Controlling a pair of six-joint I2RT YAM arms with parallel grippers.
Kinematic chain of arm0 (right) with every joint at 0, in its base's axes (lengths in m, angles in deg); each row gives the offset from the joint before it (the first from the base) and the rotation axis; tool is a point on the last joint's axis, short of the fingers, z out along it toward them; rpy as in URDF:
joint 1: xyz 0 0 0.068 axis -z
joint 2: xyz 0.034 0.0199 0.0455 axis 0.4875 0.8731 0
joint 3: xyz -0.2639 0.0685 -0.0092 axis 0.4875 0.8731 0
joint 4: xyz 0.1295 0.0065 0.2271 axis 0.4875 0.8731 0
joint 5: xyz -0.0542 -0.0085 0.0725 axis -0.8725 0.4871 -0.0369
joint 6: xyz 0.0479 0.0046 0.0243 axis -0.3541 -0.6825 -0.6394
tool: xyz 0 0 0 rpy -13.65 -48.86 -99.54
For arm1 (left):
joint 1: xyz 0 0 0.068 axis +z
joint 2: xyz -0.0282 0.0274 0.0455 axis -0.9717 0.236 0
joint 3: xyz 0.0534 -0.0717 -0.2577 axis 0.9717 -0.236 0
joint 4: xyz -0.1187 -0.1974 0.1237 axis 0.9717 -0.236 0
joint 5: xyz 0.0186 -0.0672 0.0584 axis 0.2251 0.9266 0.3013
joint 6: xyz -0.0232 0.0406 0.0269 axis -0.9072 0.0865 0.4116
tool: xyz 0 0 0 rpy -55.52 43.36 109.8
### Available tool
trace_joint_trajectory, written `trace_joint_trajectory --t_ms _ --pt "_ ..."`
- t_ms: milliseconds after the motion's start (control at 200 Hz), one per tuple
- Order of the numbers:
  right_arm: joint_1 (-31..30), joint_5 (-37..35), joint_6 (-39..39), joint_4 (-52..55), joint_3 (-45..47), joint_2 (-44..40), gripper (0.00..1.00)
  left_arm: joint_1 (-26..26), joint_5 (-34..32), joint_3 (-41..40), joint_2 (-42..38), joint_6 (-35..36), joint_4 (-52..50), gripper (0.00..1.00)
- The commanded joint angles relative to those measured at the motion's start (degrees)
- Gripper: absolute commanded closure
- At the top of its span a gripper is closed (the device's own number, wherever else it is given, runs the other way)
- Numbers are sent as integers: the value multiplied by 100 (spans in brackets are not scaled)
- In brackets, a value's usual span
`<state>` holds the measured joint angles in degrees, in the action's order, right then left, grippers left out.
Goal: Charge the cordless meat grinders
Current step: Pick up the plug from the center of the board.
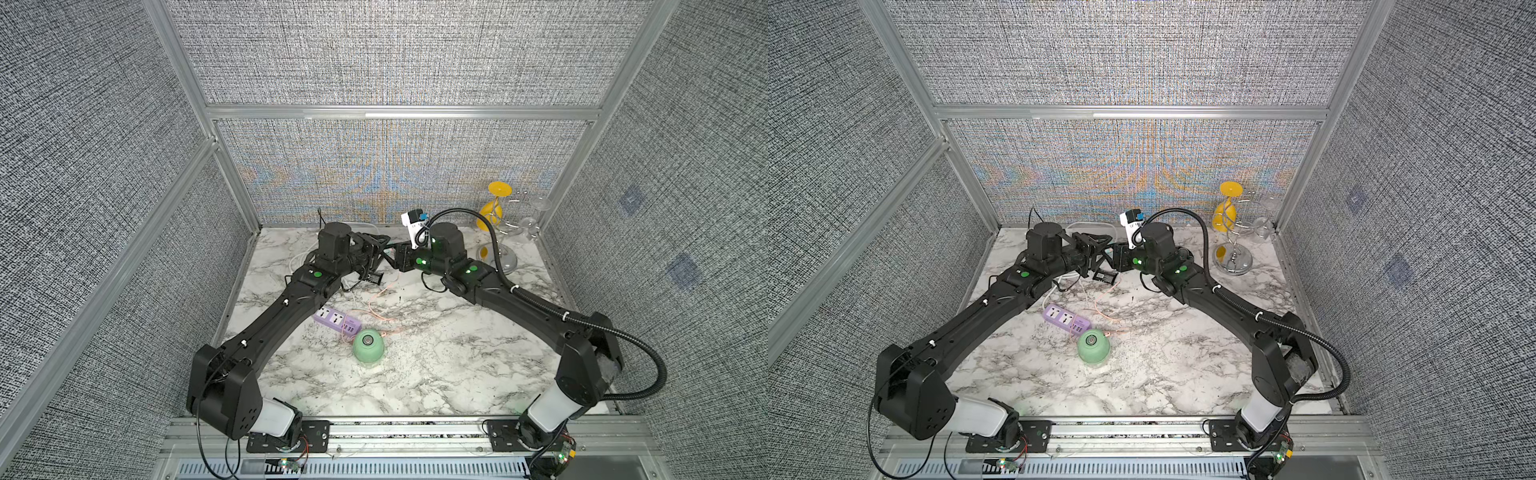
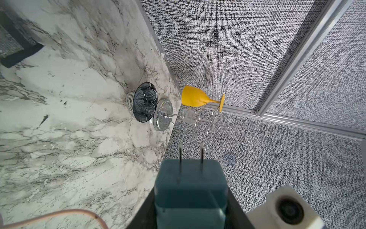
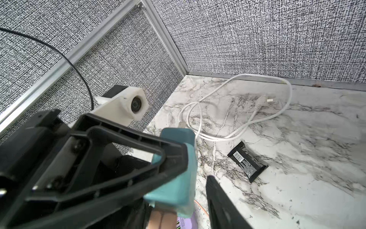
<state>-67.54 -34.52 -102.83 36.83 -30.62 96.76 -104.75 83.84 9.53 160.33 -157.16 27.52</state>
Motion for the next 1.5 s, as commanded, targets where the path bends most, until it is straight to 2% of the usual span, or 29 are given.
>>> trace_joint_trajectory --t_ms 0,190,380,430,565,595,620,630,645,856,956,1126,1336,1391,1496 --pt "-44 11 -106 -291 -74 41 54 1 -8 -37 -38 -26 171 100" --pt "-67 115 -227 -357 -173 180 64 -8 -17 -133 -82 -66 189 100" --pt "-68 379 -285 -473 -220 235 86 -16 -42 -276 -170 -59 233 99" --pt "-69 465 -216 -371 -279 227 90 -13 -67 -271 -211 22 186 87" --pt "-65 666 187 314 -619 219 100 17 -377 -318 -471 367 -64 36" --pt "-65 702 317 558 -741 232 100 40 -509 -346 -582 432 -215 18" --pt "-65 722 435 792 -849 243 100 57 -633 -390 -691 487 -307 12" --pt "-70 723 485 888 -895 253 100 68 -681 -410 -742 521 -339 5" --pt "-67 723 554 1041 -966 268 100 80 -752 -439 -815 566 -403 1" --pt "-68 824 1465 3164 -2181 767 100 233 -2312 -1051 -2308 1421 -1846 1" --pt "-99 1035 1757 4023 -2903 1283 100 268 -2579 -1511 -2859 1543 -2158 1" --pt "-370 1198 2372 6029 -4991 2766 100 265 -3206 -2156 -3439 1756 -3060 1" --pt "-742 933 2722 7917 -7631 4472 100 299 -4015 -2808 -4035 1749 -3520 4" --pt "-825 921 2753 8005 -7805 4645 100 313 -4114 -2881 -4046 1758 -3551 6" --pt "-1010 705 2805 7772 -7446 4644 100 384 -4130 -3015 -3952 1851 -3385 6"
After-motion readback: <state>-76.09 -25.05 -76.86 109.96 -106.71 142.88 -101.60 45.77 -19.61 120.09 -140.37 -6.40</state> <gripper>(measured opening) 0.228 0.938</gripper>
